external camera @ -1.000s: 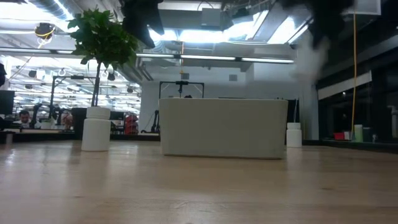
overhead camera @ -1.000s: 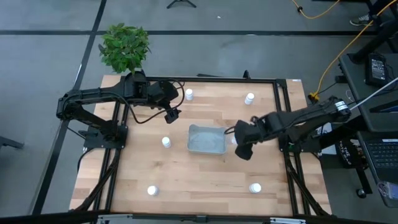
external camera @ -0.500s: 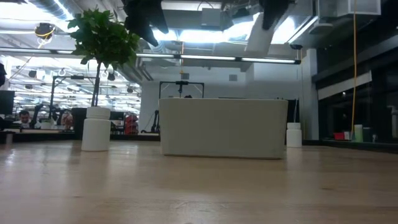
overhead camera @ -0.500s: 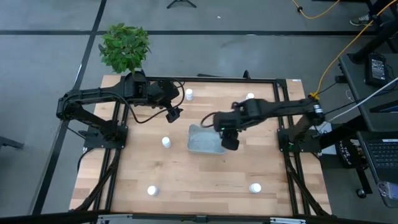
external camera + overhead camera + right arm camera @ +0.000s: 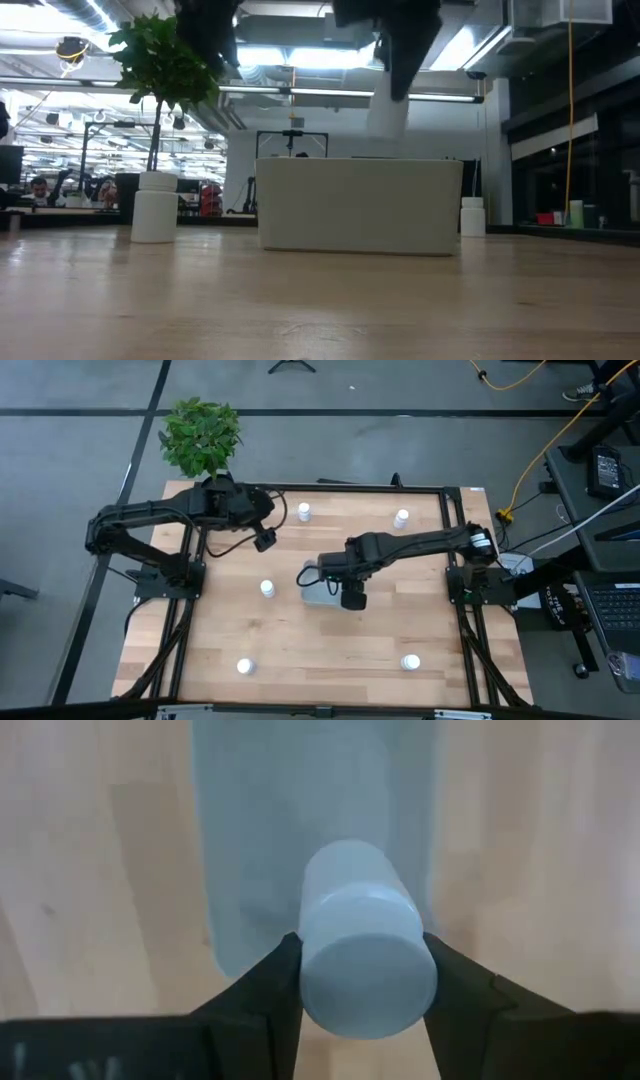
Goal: Pick and place pill bottles into a basket
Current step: Put the white pill bottle into the gray bin
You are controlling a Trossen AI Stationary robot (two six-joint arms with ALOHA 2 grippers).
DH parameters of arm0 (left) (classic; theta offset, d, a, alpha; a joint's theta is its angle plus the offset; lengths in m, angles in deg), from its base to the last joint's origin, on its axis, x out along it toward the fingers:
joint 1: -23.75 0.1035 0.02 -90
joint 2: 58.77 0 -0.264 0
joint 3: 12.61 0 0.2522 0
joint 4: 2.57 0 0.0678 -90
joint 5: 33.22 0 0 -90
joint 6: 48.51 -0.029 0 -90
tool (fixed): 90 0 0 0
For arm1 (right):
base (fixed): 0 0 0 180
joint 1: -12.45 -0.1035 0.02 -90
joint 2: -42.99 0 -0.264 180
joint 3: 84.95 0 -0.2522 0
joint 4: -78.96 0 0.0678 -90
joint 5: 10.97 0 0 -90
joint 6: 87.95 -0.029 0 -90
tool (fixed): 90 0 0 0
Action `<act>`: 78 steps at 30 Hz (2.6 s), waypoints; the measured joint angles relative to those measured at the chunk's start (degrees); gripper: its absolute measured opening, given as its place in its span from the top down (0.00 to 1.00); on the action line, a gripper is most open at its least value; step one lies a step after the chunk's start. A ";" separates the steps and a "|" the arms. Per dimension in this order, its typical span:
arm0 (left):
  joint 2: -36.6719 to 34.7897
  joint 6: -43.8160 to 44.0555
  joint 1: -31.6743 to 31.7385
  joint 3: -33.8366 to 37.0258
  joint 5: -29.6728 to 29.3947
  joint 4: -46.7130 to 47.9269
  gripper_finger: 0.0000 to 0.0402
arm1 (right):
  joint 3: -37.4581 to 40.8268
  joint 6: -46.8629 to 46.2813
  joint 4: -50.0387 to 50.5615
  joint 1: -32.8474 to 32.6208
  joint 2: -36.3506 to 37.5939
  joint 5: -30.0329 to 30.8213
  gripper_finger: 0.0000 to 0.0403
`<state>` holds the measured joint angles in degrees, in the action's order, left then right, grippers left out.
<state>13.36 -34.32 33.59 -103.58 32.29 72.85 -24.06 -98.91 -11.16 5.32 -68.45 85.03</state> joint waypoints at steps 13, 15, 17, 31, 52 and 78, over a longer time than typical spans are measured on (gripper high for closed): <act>-6.87 4.10 -0.11 0.00 -2.17 -0.16 0.03 | 16.59 -0.47 -10.81 3.47 -0.05 -3.34 0.62; -6.85 4.03 -0.42 0.00 -2.91 -0.14 0.03 | 17.87 -0.53 -12.81 4.13 -0.03 -3.70 0.62; -6.78 3.95 -0.97 0.00 -3.16 -0.20 0.03 | 18.80 -0.52 -13.44 4.80 -0.03 -3.76 0.62; -5.64 3.07 -3.87 0.00 -4.56 -0.62 0.03 | 23.01 -0.85 -16.68 8.67 0.02 -6.78 0.52; -5.62 3.03 -3.87 0.00 -4.55 -0.60 0.03 | 5.17 -0.45 -5.86 8.39 0.37 -2.73 0.28; -5.59 8.01 -4.57 0.00 -6.53 -0.38 0.03 | 27.23 14.50 -13.07 45.81 24.40 6.10 0.28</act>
<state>7.77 -26.31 29.02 -103.58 25.76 72.47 3.18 -84.40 -24.23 51.13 -44.06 91.13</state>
